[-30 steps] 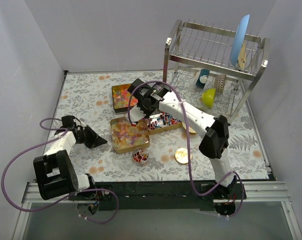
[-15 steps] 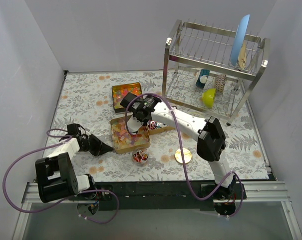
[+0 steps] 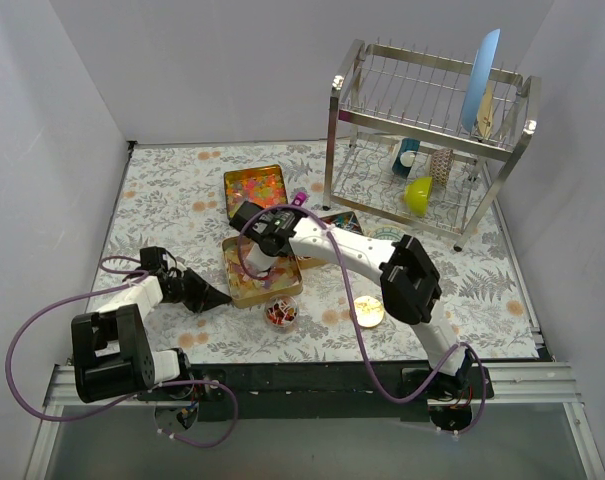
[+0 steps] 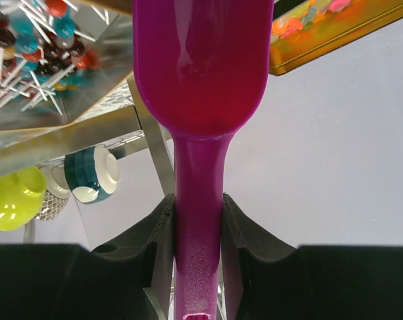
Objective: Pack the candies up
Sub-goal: Scoop the fake candies from the storage box.
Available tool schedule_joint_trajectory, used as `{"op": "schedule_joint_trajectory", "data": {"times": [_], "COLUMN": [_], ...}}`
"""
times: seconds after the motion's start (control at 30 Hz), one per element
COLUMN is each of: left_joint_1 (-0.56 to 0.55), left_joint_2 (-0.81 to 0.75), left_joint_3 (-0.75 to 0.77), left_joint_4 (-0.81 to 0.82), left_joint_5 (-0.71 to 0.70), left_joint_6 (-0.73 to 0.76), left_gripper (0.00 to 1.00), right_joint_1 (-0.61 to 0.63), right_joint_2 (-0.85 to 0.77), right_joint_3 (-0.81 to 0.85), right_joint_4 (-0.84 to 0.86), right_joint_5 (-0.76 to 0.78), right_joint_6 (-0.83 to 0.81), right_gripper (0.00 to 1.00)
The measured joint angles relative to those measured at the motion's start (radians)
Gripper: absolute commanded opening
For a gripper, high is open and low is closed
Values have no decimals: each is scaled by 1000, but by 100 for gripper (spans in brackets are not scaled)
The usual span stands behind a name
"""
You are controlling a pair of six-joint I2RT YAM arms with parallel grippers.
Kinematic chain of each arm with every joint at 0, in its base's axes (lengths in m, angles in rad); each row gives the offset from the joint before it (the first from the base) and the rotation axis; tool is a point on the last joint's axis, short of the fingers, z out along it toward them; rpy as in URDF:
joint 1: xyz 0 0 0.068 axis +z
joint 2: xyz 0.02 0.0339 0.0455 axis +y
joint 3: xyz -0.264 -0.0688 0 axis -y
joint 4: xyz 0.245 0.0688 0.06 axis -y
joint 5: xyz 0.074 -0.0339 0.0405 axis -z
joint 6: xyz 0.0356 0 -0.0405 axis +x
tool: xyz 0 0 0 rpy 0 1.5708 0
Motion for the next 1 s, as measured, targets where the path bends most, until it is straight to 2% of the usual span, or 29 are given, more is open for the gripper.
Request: {"op": "schedule_joint_trajectory", "data": {"times": [0.37,0.6,1.0], "left_joint_1": [-1,-1,-1], "left_joint_2": [15,15,15], "left_joint_3": [-2,-2,-10], "left_joint_4": [14,17,31], "left_joint_5": [1,6,16], "left_joint_6": [-3,-3,-3], "left_gripper": [0,0,0], "right_joint_1": [96,61,-13], "right_joint_2": [-6,0,5], "right_joint_3": [0,1,-19], "right_joint_4": [-61,-58,-35], "right_joint_5": [-26,-49,-78], "right_joint_6": [129,150,48], "right_gripper": [1,1,1]}}
